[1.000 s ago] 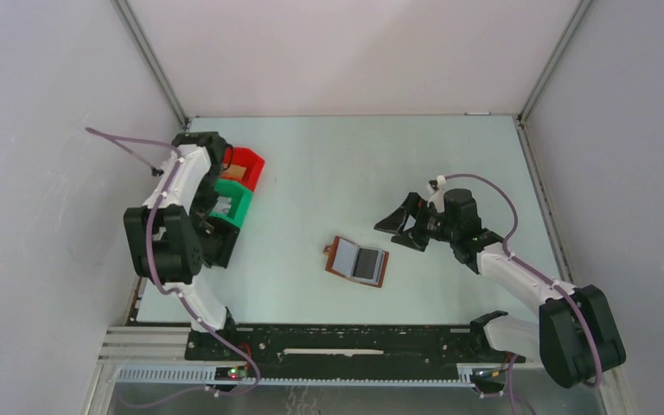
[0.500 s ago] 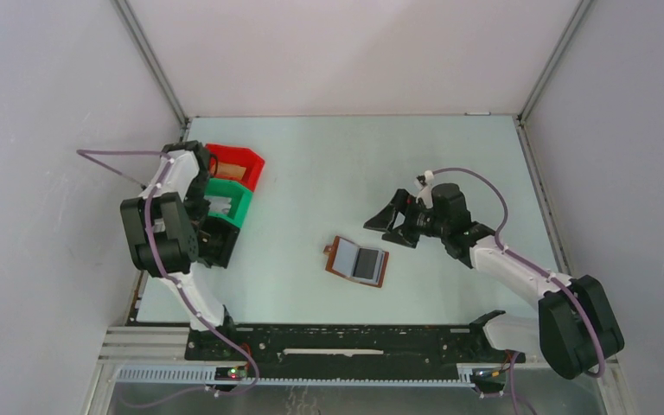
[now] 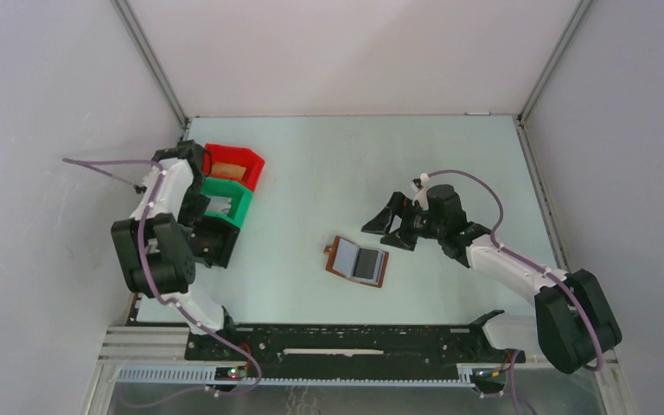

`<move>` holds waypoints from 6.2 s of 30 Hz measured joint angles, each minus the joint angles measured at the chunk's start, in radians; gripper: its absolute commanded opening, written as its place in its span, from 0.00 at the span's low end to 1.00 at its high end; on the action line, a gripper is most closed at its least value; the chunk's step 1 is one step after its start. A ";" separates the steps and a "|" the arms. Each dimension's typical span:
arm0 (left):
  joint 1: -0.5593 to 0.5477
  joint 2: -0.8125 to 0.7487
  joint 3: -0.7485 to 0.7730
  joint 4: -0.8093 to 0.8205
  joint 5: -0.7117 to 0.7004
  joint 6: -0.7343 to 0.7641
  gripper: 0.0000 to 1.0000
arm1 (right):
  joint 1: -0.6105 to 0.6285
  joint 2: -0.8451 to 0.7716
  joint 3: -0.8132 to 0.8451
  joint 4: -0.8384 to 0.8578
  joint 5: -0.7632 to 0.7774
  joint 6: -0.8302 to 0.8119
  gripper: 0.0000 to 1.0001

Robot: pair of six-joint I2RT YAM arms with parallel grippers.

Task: Take the credit cards out of the card holder
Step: Place the credit card in the storage box, then remove the credit card from the card holder.

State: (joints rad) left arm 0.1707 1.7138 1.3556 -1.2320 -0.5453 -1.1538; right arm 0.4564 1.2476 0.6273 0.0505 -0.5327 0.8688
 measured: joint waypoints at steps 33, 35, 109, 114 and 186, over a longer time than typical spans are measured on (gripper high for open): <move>-0.376 -0.627 -0.292 0.521 0.843 0.607 0.89 | 0.212 0.073 0.074 -0.226 0.393 -0.178 0.95; -0.396 -0.615 -0.289 0.544 0.851 0.612 0.89 | 0.203 0.071 0.074 -0.234 0.393 -0.212 0.96; -0.860 -0.215 -0.446 0.998 1.003 0.376 0.69 | 0.238 0.053 -0.029 -0.198 0.419 0.106 0.22; -0.861 -0.119 -0.472 1.043 1.031 0.367 0.67 | 0.228 0.083 -0.031 -0.172 0.418 0.117 0.22; -0.793 0.005 -0.714 1.515 1.090 0.201 0.00 | 0.185 0.188 -0.052 -0.047 0.348 0.126 0.24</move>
State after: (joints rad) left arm -0.6224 1.7184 0.6415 0.2829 0.5449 -0.9527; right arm 0.6418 1.4361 0.5751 0.0036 -0.1848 0.9947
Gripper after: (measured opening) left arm 0.006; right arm 0.230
